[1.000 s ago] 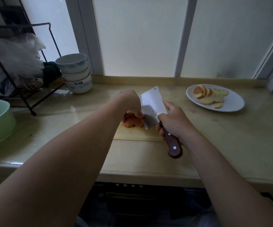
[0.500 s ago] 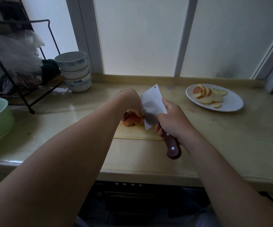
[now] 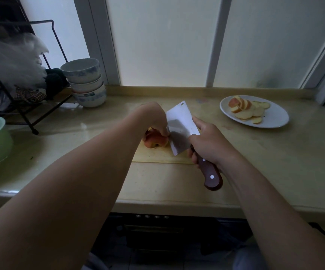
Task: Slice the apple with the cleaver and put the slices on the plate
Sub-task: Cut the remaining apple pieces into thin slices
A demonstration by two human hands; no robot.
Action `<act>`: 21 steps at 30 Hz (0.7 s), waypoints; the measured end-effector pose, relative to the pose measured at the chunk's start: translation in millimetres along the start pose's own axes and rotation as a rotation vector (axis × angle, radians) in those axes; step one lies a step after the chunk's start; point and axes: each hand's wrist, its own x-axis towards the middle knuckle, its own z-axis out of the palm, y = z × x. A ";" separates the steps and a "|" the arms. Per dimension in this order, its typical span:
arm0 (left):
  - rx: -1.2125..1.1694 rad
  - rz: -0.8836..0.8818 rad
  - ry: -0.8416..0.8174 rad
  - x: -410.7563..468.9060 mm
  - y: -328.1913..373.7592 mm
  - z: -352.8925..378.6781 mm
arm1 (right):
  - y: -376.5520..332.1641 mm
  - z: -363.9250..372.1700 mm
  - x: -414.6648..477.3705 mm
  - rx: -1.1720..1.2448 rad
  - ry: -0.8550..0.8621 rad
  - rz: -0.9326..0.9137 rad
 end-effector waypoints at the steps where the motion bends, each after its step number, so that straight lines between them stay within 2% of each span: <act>1: -0.003 -0.001 -0.003 0.3 0.0 -0.3 | -0.7 -0.1 -0.6 -0.004 -0.002 0.000; 21: 0.055 -0.008 -0.026 2.5 2.9 -1.6 | -6.5 24.2 25.5 -0.063 -0.012 -0.014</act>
